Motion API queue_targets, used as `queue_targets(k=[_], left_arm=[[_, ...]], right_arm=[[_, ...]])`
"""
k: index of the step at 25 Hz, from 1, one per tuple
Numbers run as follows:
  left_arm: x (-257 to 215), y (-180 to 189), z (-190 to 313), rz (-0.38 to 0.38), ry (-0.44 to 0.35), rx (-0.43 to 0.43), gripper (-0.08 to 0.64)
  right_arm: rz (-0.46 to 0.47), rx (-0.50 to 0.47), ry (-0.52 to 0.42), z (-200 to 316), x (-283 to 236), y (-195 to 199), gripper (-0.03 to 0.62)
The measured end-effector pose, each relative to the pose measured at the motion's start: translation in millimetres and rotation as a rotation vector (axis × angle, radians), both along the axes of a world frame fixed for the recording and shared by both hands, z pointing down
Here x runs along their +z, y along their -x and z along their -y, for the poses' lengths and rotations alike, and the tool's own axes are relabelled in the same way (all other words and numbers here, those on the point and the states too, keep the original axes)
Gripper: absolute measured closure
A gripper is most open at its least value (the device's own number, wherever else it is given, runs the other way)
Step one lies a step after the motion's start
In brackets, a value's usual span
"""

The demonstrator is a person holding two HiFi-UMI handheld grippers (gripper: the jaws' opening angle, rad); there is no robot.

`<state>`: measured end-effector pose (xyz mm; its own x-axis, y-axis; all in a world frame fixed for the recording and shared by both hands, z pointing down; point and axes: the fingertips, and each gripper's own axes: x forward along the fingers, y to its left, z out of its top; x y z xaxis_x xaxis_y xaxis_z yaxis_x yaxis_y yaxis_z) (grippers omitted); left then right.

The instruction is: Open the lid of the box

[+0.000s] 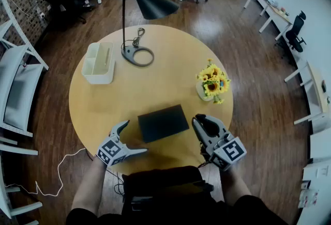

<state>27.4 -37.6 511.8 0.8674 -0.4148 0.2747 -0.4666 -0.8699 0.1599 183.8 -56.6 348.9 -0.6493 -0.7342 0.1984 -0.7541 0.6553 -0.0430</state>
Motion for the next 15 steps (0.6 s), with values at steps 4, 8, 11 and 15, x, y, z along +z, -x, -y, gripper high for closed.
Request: queue_targets(k=[4,8,11,15], left_arm=[[7,-1,18,0.013,-0.04,0.038,-0.054],[11,-4,24,-0.015,-0.039,0.099,-0.055],[14,-12,19,-0.021,-0.05,0.173,-0.055],[15,-15,18,-0.045,-0.084,0.229,-0.055]], right_arm=[[-0.029,-0.028,0.029,1,22,21,0.538],[-0.083,-0.047,0.063,0,42,31,0.538],[-0.1,-0.048,0.106,1,56,36,0.538],[-0.157,-0.075,0.126,5,73,50,0.538]])
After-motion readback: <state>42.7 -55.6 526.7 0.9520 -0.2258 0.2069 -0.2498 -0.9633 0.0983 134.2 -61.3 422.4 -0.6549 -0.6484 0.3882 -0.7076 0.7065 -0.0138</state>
